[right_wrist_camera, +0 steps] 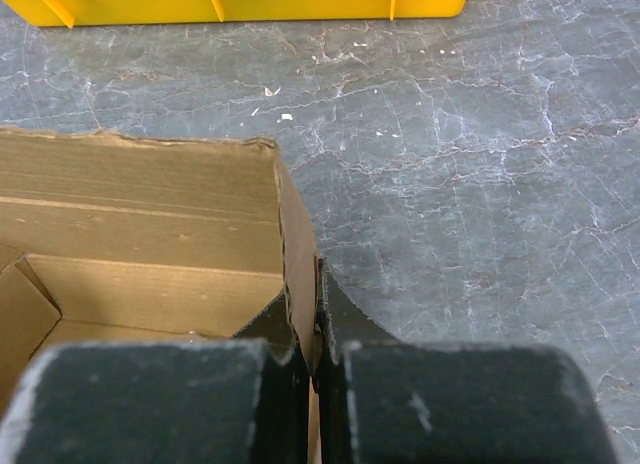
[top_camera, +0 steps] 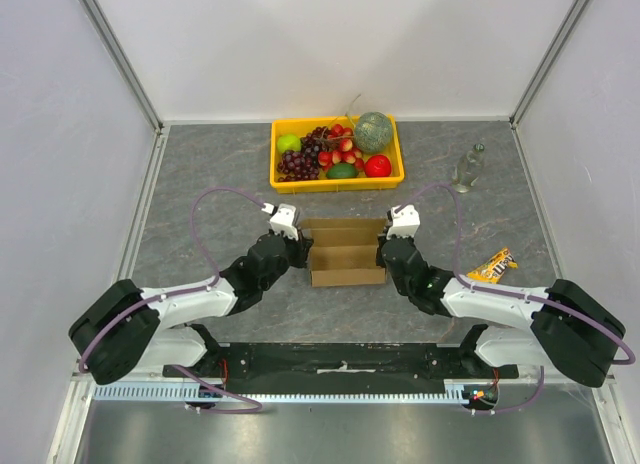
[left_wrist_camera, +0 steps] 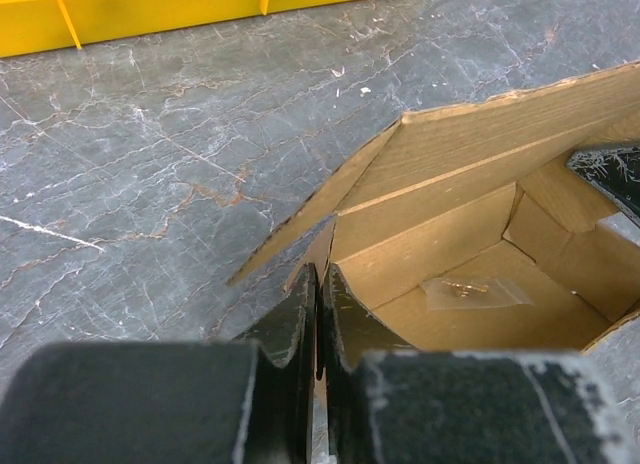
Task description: Fold the paper box
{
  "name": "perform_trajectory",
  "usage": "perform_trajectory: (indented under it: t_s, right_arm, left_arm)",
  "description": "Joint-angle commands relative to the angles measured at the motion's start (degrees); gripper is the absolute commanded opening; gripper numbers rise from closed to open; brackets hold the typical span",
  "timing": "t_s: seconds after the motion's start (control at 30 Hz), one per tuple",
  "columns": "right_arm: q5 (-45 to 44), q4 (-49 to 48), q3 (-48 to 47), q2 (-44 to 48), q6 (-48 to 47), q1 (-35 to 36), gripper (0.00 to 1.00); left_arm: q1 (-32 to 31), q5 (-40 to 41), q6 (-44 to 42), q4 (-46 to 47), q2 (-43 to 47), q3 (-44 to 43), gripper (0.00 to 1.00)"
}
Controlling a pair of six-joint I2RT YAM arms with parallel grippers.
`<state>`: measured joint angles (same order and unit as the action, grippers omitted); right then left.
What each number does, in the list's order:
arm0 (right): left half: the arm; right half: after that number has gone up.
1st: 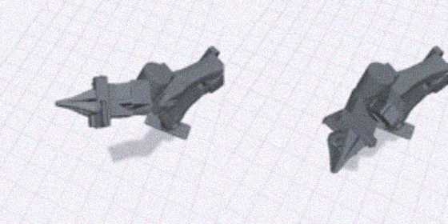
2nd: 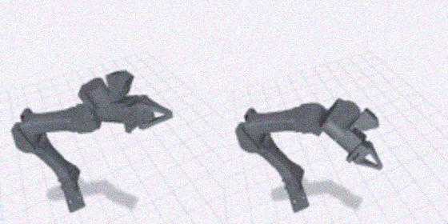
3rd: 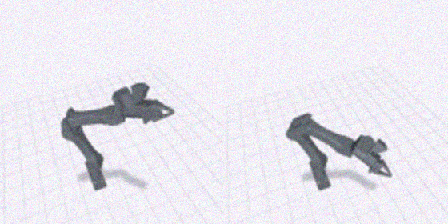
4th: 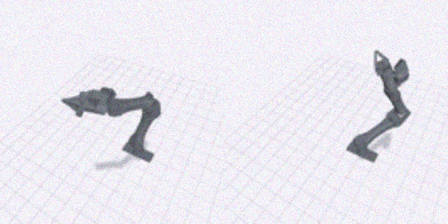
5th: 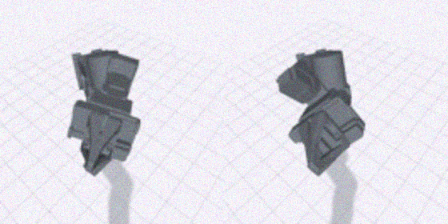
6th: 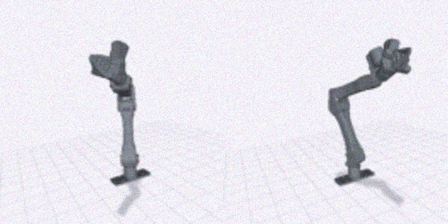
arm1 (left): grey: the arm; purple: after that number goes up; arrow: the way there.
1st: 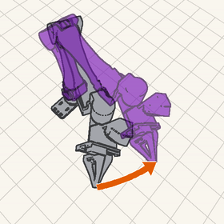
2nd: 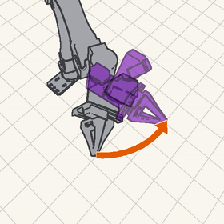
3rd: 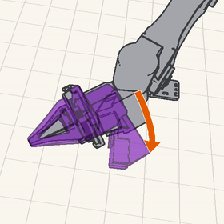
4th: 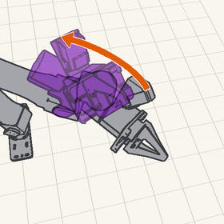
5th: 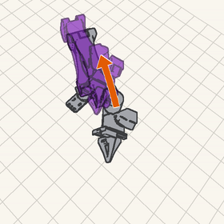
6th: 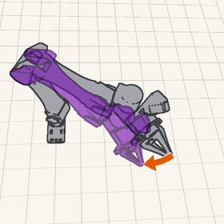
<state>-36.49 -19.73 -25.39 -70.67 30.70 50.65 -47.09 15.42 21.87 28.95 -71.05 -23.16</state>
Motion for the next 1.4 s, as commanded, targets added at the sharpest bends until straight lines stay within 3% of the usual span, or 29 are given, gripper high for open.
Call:
perform_trajectory:
  t_s: [0.0,0.5,0.87,1.13,1.37]
  right_arm:
    - [2.04,-4.79,0.77,0.36,3.05,2.34,0.0]
    - [1.16,-2.34,-1.07,5.19,1.03,2.52,0.0]
    - [-0.15,-0.4,-3.18,7.3,2.87,2.87,0.0]
    - [-3.67,2.49,-4.76,6.6,8.93,3.31,0.0]
    - [-5.61,3.9,-6.43,4.76,12.1,3.49,0.0]
  left_arm:
    - [-2.48,-4.17,3.8,-1.09,-1.82,-0.75,0.07]
    - [-2.48,-0.75,3.44,-9.17,2.58,-6.63,0.04]
    - [-2.57,1.19,7.83,-10.67,2.58,-9.45,0.02]
    - [-4.41,9.44,13.37,-12.34,1.26,-10.76,0.02]
    - [-9.94,19.28,11.54,-14.01,-4.09,-14.54,0.03]
